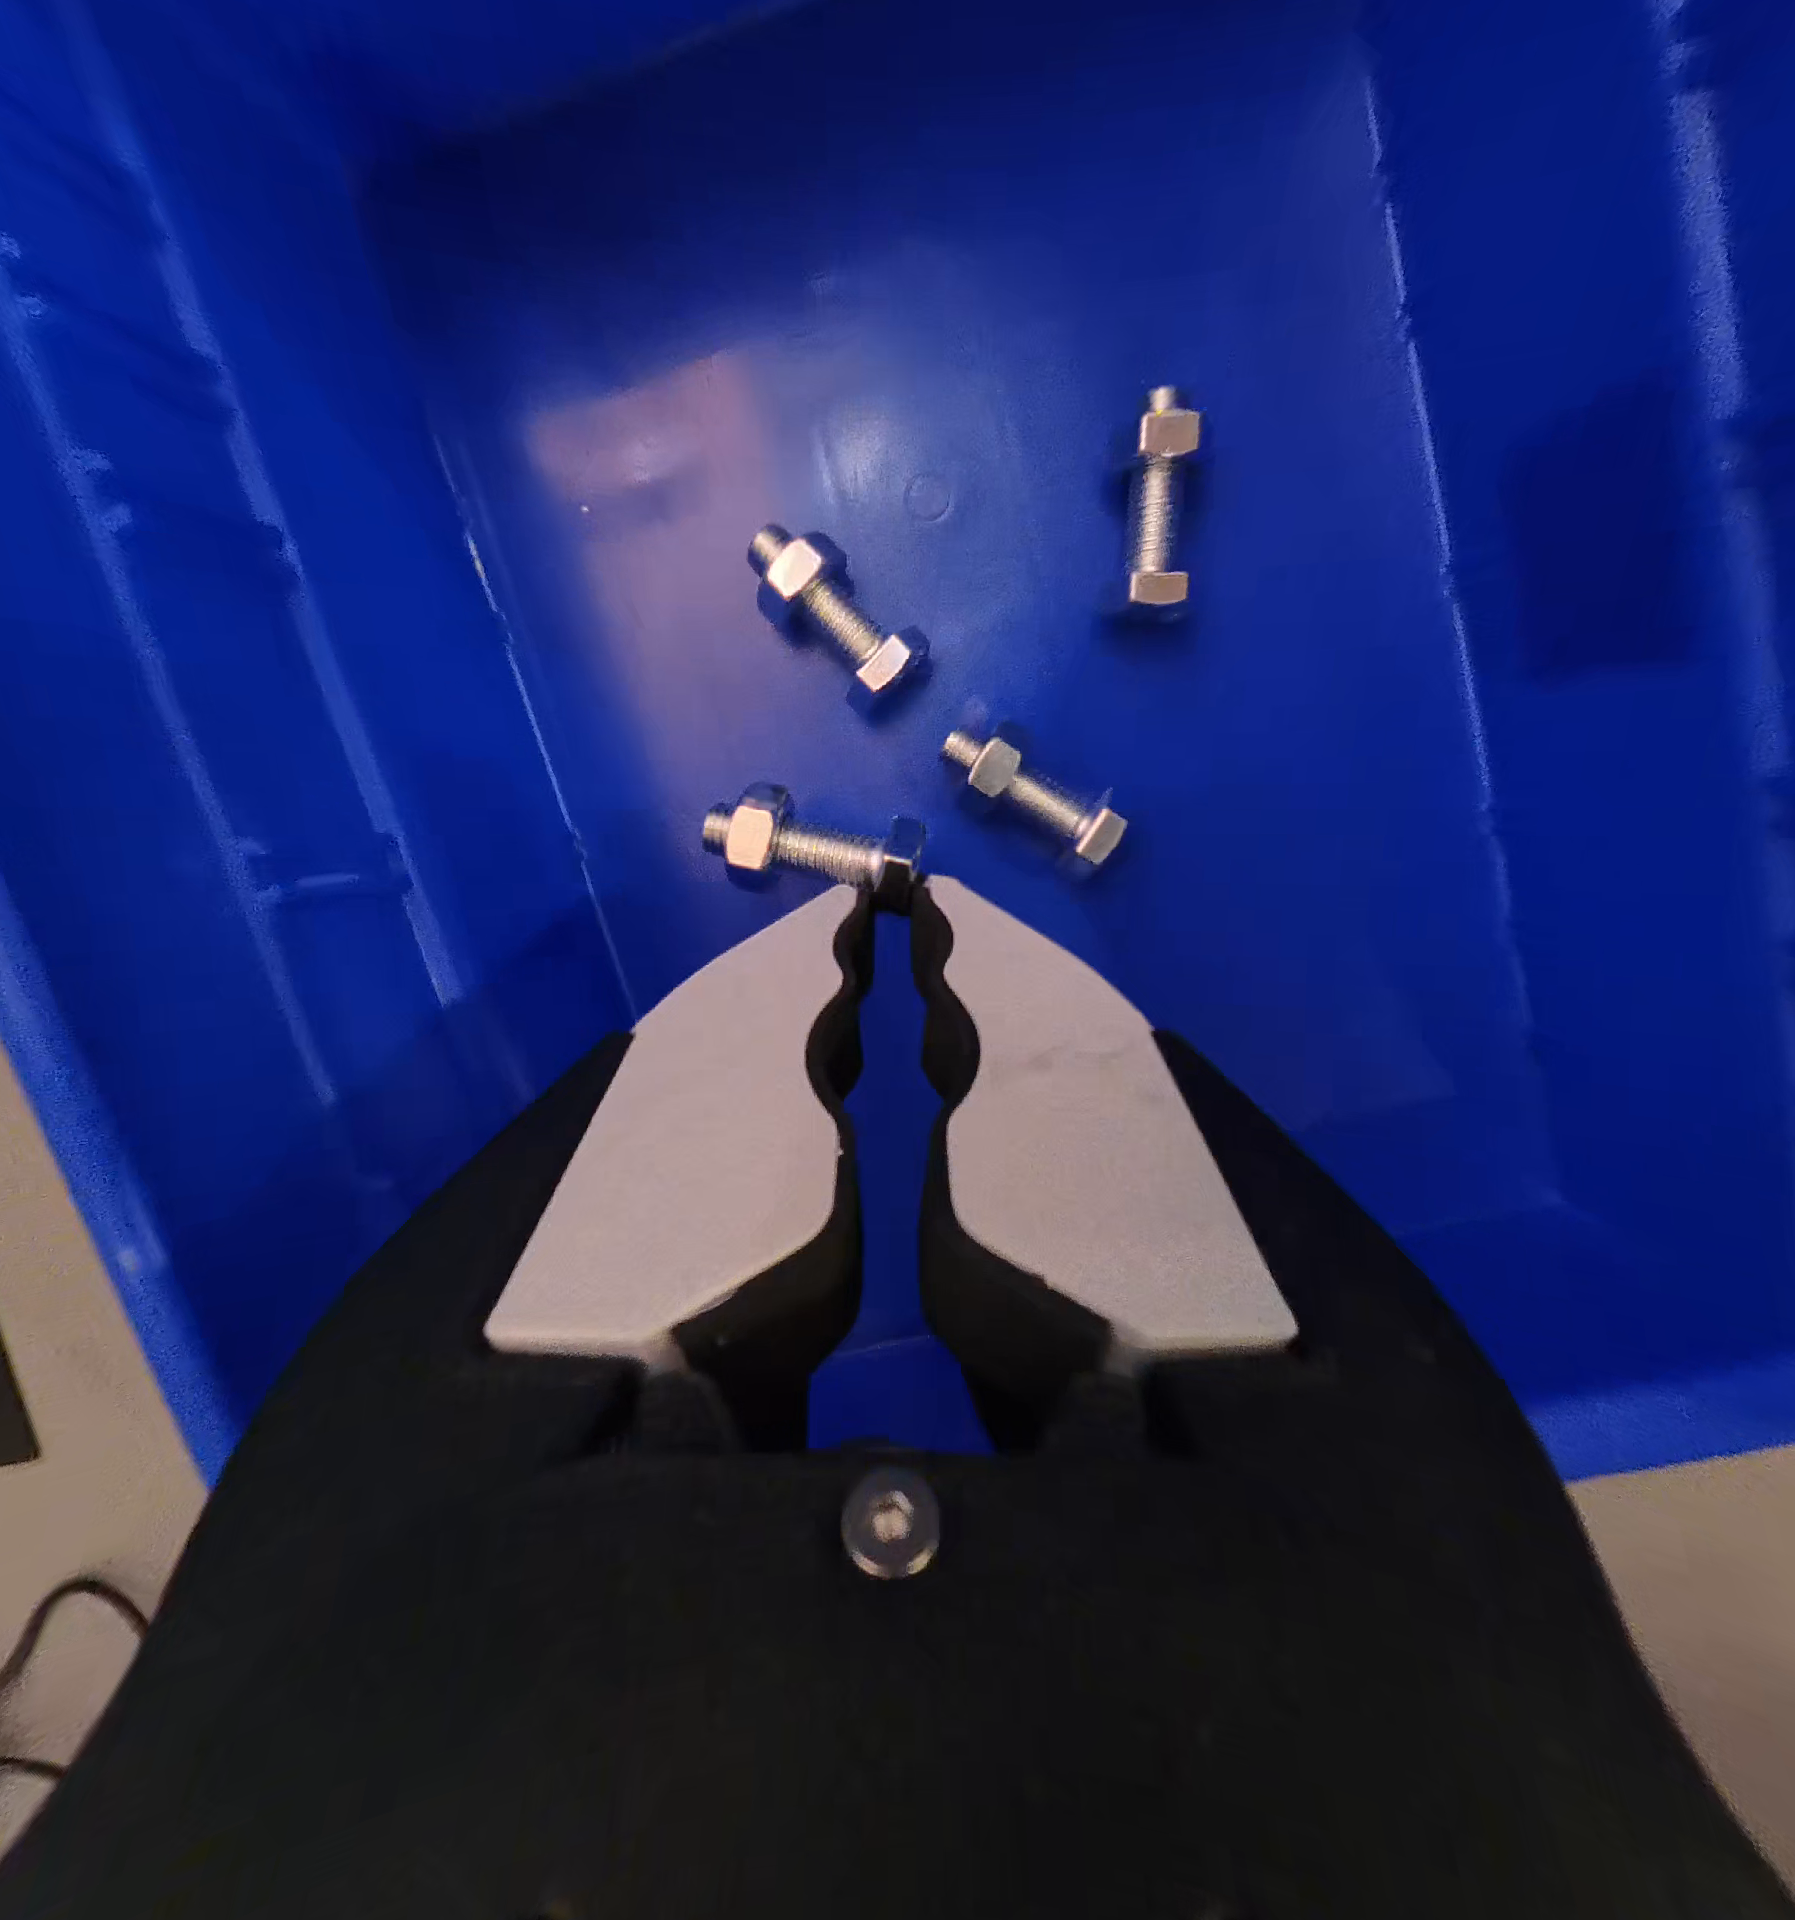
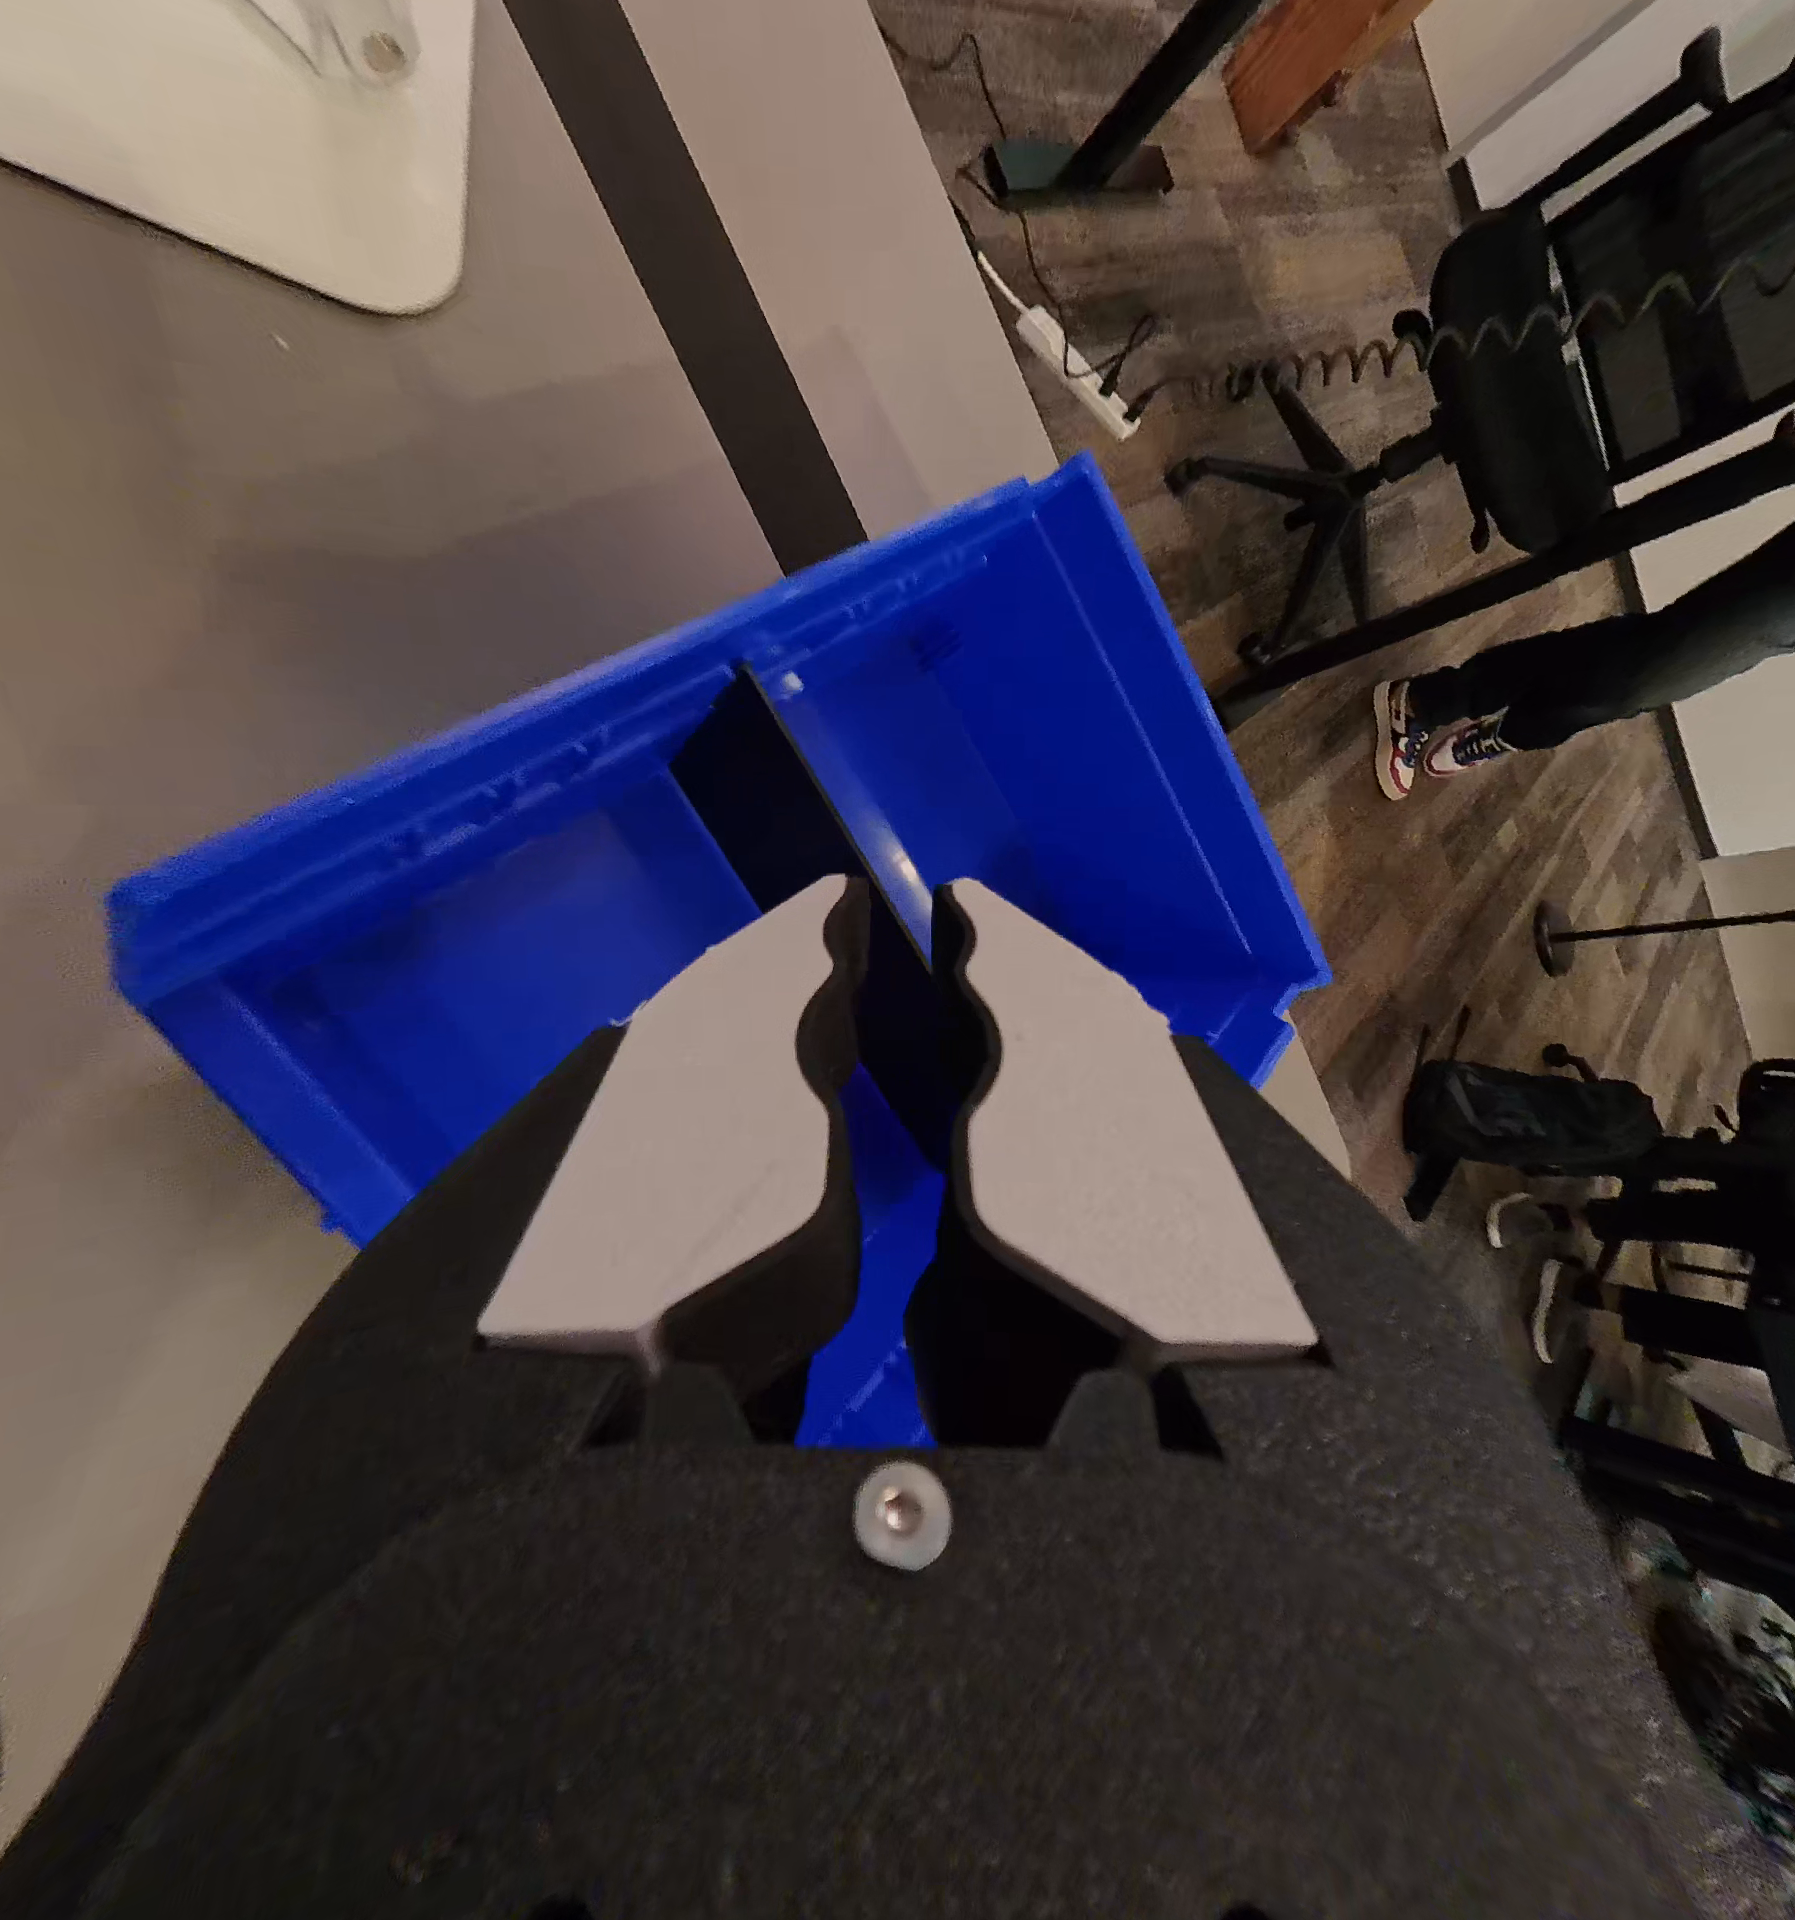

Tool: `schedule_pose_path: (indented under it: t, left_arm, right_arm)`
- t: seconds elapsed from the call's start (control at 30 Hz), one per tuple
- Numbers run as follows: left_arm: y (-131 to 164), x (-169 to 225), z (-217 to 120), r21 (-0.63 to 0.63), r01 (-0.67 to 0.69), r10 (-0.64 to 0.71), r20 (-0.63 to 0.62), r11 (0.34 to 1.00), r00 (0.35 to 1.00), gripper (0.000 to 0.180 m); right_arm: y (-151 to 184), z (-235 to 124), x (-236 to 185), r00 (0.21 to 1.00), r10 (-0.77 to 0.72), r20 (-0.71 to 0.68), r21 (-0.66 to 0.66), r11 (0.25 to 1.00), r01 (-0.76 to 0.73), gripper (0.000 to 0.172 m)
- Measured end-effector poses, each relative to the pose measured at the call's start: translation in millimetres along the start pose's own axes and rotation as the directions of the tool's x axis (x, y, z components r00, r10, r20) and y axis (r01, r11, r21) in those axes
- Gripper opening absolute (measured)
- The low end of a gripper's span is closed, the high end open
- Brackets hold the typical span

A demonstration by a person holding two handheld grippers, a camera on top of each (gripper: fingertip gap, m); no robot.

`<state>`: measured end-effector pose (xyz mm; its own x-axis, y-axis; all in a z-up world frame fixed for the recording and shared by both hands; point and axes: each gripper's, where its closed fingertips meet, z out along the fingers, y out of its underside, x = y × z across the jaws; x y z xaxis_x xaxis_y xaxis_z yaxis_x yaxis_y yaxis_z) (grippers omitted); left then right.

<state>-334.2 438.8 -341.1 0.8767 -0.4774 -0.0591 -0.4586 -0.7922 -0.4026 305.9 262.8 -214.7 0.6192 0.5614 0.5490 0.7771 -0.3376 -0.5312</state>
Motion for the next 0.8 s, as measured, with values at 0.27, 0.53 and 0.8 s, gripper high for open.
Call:
schedule_pose_path:
  t: [0.27, 0.53, 0.8]
  left_arm:
    - [11, 7, 6, -0.029, -0.025, 0.023, -0.053, 0.999, 0.998, 0.007]
    - [7, 19, -25, 0.101, -0.318, 0.300, 0.159, 0.943, 0.941, 0.006]
    - [4, 89, -101, 0.328, -0.555, 0.468, 0.309, 0.765, 0.828, 0.006]
  right_arm:
    - [-10, -13, -20, 1.000, -0.003, 0.008, 0.021, 1.000, 0.003, 0.010]
    - [-22, -23, -46, 0.995, 0.048, 0.092, 0.083, 0.995, -0.055, 0.010]
    - [-75, -50, -104, 0.946, 0.115, 0.303, 0.255, 0.947, -0.197, 0.011]
